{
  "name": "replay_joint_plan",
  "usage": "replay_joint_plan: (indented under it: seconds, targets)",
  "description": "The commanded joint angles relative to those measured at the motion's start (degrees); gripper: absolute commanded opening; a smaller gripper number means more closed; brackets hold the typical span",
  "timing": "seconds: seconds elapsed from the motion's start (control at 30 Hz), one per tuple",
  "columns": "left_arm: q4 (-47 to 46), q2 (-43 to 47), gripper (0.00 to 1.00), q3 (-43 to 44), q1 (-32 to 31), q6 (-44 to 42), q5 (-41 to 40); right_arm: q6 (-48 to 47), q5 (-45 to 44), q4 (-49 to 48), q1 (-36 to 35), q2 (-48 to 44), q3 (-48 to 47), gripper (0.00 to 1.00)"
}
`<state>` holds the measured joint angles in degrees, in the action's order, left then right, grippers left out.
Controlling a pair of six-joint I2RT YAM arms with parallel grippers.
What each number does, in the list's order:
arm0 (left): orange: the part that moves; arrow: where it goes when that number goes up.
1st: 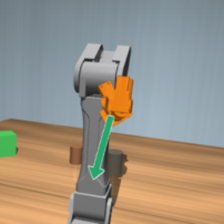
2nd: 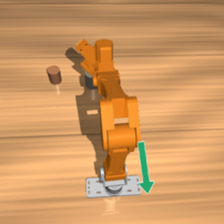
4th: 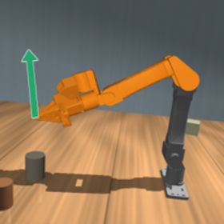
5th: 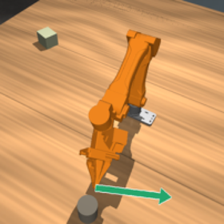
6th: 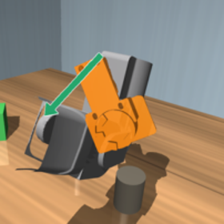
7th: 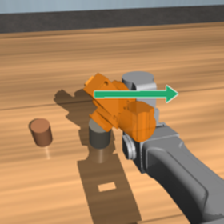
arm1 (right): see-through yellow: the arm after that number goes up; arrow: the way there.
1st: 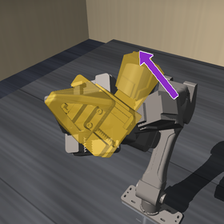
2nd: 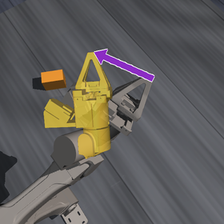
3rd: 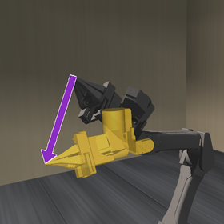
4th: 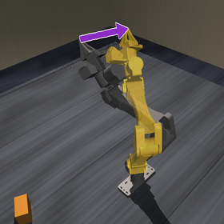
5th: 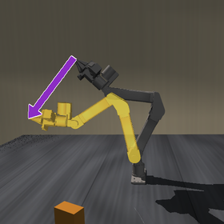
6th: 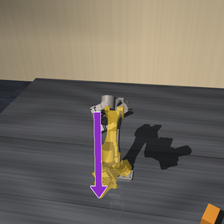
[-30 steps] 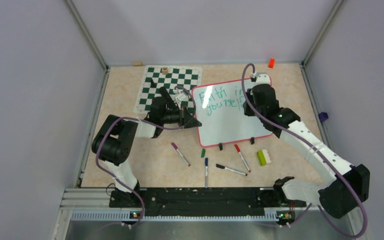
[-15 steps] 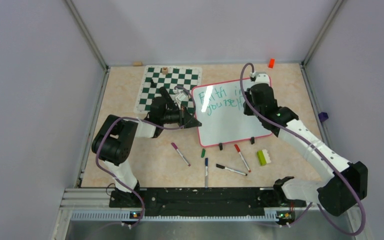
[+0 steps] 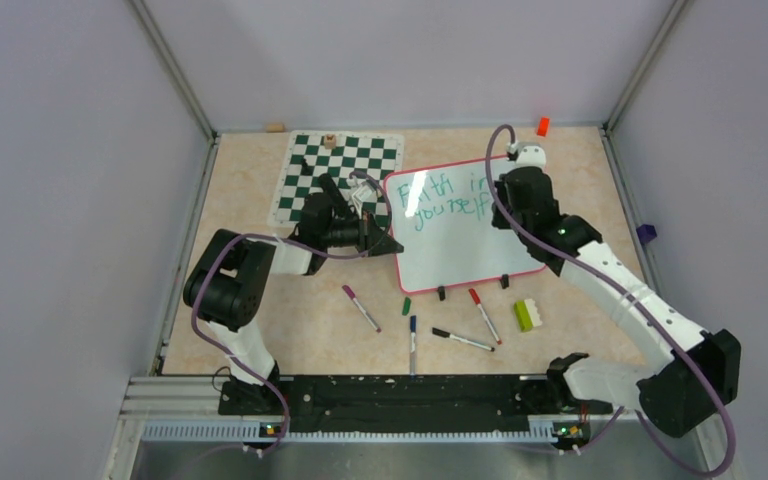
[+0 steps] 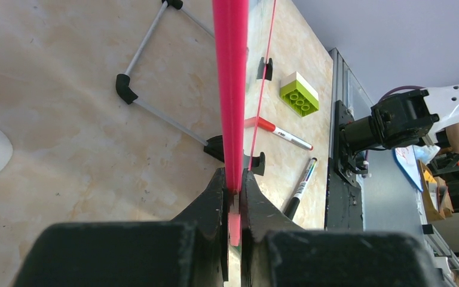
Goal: Write a sentence on the whiteboard
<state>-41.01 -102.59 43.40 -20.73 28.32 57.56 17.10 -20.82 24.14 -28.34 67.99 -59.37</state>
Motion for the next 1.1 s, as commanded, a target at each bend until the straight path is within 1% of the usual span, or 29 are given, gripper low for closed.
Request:
replay_joint_plan:
  seconds: [0.0, 0.07, 0.13, 0.2, 0.37, 0.57, 0.63, 0.93, 1.07]
  targets:
    - [6.07, 0.75, 0.0, 0.72, -0.28, -3.29, 0.4, -1.17, 0.71, -2.75, 0.45, -6.59, -0.88, 0.0]
    - [6.56, 1.16, 0.01, 0.73, -0.21, -3.99, 0.24, -1.61, 1.05, -3.89, 0.43, -9.41, 0.81, 0.0]
    - [8.02, 1.4, 0.07, 1.0, -0.24, -4.88, -0.45, -1.65, 1.36, -4.23, 0.48, -11.31, 1.89, 0.0]
    - [8.71, 1.47, 0.1, 1.15, -0.25, -5.21, -0.65, -1.58, 2.14, -4.11, 0.48, -12.28, 2.48, 0.0]
    - [9.12, 1.63, 0.14, 1.21, -0.19, -5.57, -0.72, -1.33, 4.93, -3.67, 0.47, -13.64, 3.17, 0.0]
    - [10.43, 1.76, 0.15, 1.41, -0.23, -6.25, -1.45, -1.56, 5.92, -3.6, 0.48, -13.87, 4.09, 0.0]
    - [10.43, 1.89, 0.17, 1.28, -0.27, -6.26, -1.72, -1.53, 6.51, -3.79, 0.47, -13.91, 4.62, 0.0]
    - [10.65, 2.17, 0.28, 1.12, -0.23, -6.87, -1.89, -0.75, 6.12, -5.11, 0.48, -18.23, 7.34, 0.0]
    - [10.17, 1.74, 0.36, 1.21, -0.2, -6.78, -1.2, -0.58, 6.28, -3.56, 0.48, -18.02, 6.86, 0.0]
